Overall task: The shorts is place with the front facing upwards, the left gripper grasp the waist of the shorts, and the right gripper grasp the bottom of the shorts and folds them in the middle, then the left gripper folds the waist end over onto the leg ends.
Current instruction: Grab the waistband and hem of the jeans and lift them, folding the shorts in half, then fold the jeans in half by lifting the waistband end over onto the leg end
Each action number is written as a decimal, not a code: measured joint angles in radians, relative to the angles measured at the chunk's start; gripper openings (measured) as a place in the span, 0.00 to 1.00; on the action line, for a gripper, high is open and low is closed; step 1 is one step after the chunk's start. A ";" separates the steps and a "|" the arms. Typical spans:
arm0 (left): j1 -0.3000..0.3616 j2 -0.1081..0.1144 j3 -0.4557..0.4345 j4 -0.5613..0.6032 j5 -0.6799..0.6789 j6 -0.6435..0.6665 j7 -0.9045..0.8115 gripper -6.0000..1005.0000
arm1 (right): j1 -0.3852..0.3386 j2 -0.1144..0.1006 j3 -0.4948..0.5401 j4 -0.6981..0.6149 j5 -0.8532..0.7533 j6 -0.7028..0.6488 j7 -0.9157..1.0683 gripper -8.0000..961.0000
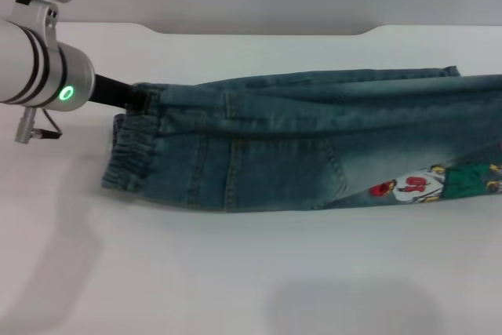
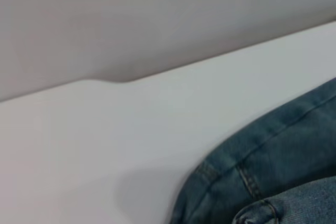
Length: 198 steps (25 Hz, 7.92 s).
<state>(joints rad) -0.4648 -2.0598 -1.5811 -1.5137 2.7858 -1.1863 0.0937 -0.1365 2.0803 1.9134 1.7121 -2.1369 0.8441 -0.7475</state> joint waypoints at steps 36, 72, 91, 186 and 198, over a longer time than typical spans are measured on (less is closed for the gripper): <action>0.078 -0.003 0.163 0.262 -0.073 0.736 0.005 0.30 | 0.285 -0.006 0.057 -0.609 0.635 -0.425 -0.871 0.24; -0.013 -0.005 0.055 0.096 0.000 -0.068 -0.036 0.84 | 0.275 0.004 -0.429 -0.894 1.581 -0.171 -2.038 0.00; -0.012 -0.003 0.058 0.161 -0.106 0.039 0.030 0.77 | 0.231 0.000 -0.431 -0.880 1.576 -0.104 -1.995 0.01; -0.049 -0.003 0.027 0.275 -0.096 0.005 0.038 0.78 | 0.200 -0.007 -0.433 -0.878 1.569 -0.054 -1.971 0.01; -0.036 -0.003 0.031 0.265 -0.123 0.014 0.052 0.59 | 0.165 -0.008 -0.433 -0.843 1.569 -0.054 -1.971 0.01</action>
<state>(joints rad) -0.5005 -2.0625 -1.5503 -1.2491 2.6626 -1.1722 0.1458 0.0289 2.0724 1.4803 0.8691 -0.5675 0.7903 -2.7182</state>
